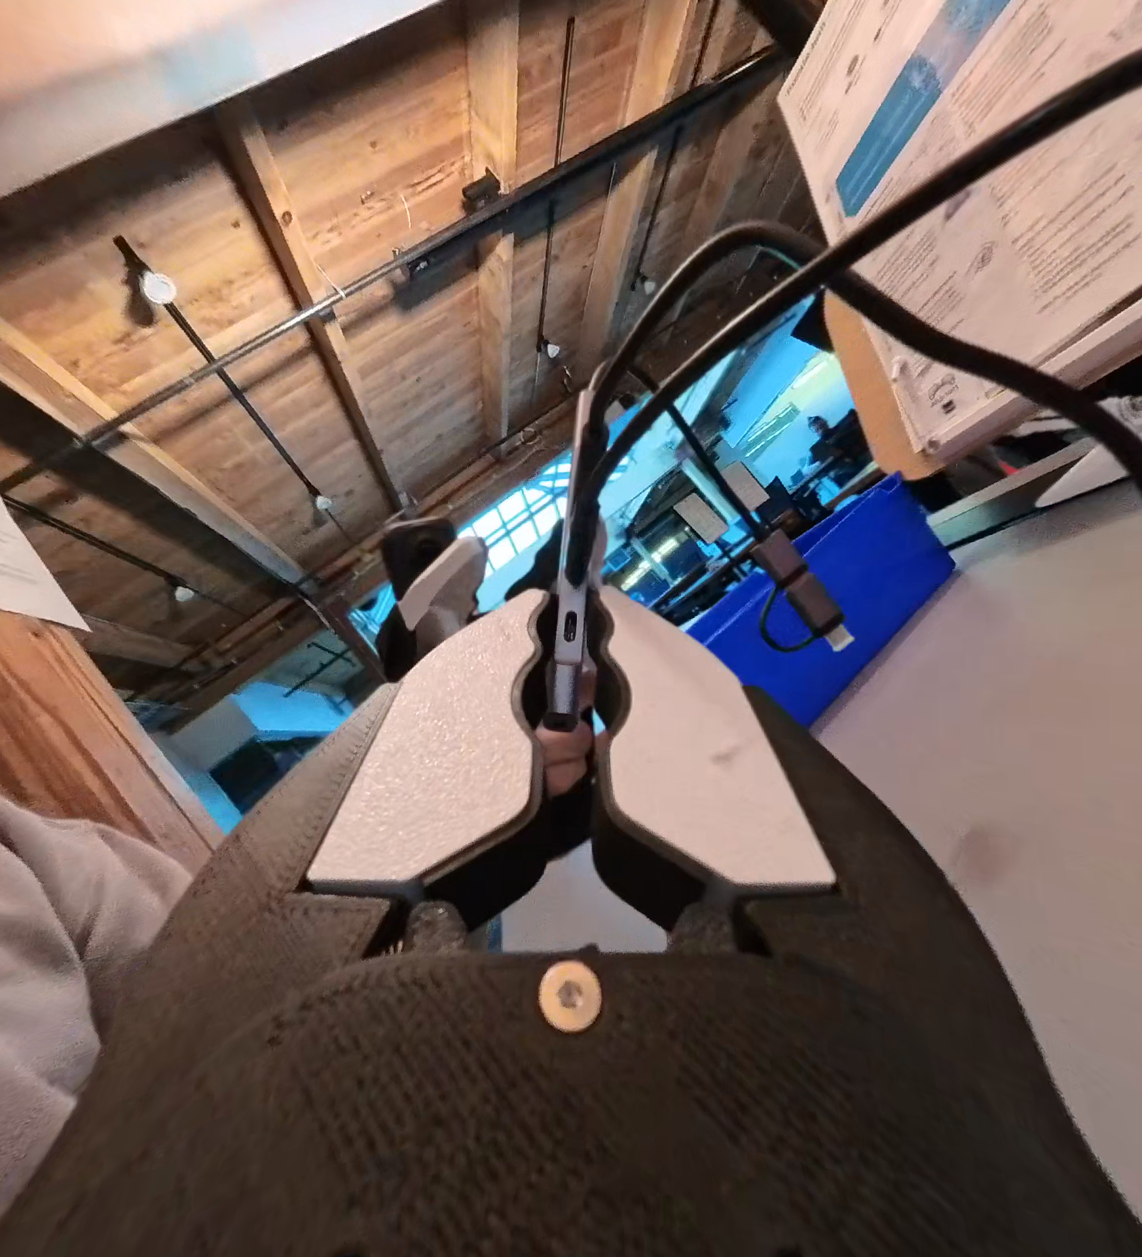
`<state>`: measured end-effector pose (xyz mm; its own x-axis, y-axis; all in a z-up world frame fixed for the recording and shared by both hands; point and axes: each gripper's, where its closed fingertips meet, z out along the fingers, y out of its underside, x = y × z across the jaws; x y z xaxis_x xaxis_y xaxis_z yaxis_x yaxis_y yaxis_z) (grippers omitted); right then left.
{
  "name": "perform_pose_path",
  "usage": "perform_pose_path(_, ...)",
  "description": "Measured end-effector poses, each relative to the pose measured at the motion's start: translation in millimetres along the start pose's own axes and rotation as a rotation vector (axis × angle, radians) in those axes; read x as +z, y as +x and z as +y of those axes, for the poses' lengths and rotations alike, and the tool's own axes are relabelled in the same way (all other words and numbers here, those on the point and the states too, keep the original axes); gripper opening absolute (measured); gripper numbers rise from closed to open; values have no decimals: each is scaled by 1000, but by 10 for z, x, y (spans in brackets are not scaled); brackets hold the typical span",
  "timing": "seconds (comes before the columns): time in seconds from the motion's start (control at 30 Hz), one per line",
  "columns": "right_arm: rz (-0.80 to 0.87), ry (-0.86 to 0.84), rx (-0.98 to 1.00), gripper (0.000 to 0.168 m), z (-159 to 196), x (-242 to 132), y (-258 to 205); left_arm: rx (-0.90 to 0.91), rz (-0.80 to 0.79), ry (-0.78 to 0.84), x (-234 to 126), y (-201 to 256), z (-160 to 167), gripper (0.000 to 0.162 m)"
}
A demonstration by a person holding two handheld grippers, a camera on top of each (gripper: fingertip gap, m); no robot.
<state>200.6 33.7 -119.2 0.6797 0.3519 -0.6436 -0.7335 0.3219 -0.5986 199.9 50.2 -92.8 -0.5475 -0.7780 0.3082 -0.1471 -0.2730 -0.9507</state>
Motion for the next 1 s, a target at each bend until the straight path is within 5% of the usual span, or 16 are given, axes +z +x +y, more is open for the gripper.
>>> perform_pose_path(0.07,19,-18,-45,9,116,65,-8,-172,80,12,46,-38,163,16)
perform_pose_path(0.2,111,-73,-84,9,294,73,133,-369,240,67,15,-122,301,9)
perform_pose_path(0.33,281,-400,-127,30,511,-131,228,-313,119,-29,-68,-408,557,9)
perform_pose_path(0.53,385,-436,-644,32,-45,89,130,-225,255,-228,-182,-225,768,9)
perform_pose_path(0.63,321,-670,-496,44,226,170,209,-216,305,-225,-191,-135,824,9)
perform_pose_path(0.67,306,-717,-447,36,296,170,232,-217,317,-229,-207,-125,852,9)
perform_pose_path(0.7,291,-722,-437,16,317,190,246,-208,320,-237,-226,-130,884,9)
perform_pose_path(0.73,266,-707,-442,12,328,211,242,-196,323,-237,-250,-136,900,9)
perform_pose_path(0.93,160,-708,-458,26,562,337,185,-114,327,-277,-379,-175,949,9)
perform_pose_path(1.0,146,-698,-431,14,565,394,197,-114,336,-267,-372,-146,925,9)
